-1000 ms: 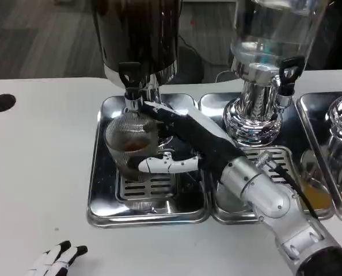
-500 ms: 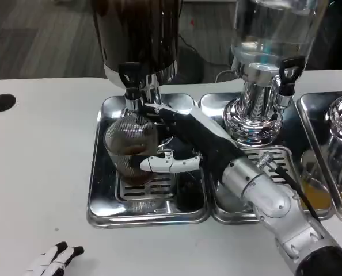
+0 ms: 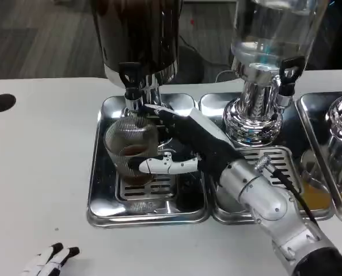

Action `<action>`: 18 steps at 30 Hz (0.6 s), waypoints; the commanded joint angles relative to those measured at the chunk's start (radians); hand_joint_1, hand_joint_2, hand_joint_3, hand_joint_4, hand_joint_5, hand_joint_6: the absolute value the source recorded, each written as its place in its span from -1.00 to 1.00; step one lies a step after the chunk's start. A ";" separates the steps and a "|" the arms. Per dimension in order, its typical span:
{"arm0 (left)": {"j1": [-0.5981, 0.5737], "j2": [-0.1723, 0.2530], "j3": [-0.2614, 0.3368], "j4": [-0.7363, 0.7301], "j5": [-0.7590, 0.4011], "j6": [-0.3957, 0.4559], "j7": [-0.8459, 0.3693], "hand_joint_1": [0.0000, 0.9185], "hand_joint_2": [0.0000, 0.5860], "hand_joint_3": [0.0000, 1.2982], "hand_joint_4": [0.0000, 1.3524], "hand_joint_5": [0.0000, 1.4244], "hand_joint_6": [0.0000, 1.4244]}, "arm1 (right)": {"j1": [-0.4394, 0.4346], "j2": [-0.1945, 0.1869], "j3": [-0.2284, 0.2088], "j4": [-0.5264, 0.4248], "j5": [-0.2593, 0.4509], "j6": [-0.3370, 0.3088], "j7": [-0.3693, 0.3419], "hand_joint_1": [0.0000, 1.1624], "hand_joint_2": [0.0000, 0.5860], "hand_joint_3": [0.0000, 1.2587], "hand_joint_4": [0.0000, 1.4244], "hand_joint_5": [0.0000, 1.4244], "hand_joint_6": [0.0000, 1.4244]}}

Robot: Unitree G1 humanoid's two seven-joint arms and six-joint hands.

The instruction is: Grasp the cup under the faucet to collect the drink, then remove the cup.

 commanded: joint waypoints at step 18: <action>0.020 0.021 0.039 0.010 -0.044 0.003 -0.021 -1.00 -0.83 -0.72 -0.90 -0.89 -0.51 | -0.004 0.024 0.016 0.029 -0.031 -0.020 -0.044 0.34 -0.68 -0.74 -0.68 -0.60 -0.70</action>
